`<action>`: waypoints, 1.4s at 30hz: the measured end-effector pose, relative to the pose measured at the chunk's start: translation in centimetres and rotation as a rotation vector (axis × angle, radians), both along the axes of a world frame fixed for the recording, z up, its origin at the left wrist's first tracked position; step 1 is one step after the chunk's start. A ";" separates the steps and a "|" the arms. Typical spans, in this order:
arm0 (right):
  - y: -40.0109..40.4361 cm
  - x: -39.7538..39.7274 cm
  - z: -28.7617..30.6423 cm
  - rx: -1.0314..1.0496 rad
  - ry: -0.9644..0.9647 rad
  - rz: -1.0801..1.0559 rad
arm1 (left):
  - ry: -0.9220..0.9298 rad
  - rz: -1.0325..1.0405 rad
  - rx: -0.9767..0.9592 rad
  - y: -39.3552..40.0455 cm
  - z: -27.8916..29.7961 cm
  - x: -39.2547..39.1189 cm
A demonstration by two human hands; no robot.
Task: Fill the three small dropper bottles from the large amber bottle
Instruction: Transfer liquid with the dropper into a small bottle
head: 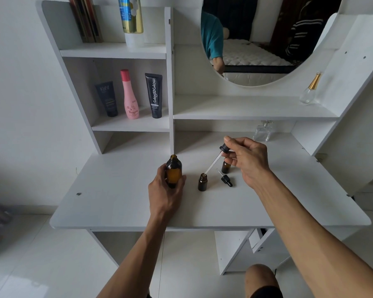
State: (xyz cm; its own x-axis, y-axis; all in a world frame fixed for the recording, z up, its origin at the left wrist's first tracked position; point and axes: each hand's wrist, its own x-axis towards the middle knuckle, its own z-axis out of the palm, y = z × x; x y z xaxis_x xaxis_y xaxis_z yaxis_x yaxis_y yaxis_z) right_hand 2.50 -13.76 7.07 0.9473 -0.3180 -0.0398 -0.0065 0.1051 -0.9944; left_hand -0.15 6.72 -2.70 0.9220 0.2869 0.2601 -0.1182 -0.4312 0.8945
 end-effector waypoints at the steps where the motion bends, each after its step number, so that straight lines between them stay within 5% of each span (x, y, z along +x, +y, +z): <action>1: 0.0 0.0 0.0 0.002 -0.002 0.005 | 0.001 0.000 0.001 0.0 0.0 0.0; 15: 2.4 0.4 3.4 0.194 -0.093 0.042 | 0.002 0.001 0.001 0.0 0.0 -0.1; 28: 7.6 1.8 5.9 -0.151 -0.245 0.159 | 0.000 -0.015 -0.010 0.1 0.0 -0.1; 42: 8.4 1.6 5.7 -0.262 -0.263 0.202 | -0.010 -0.016 -0.016 0.1 -0.2 0.1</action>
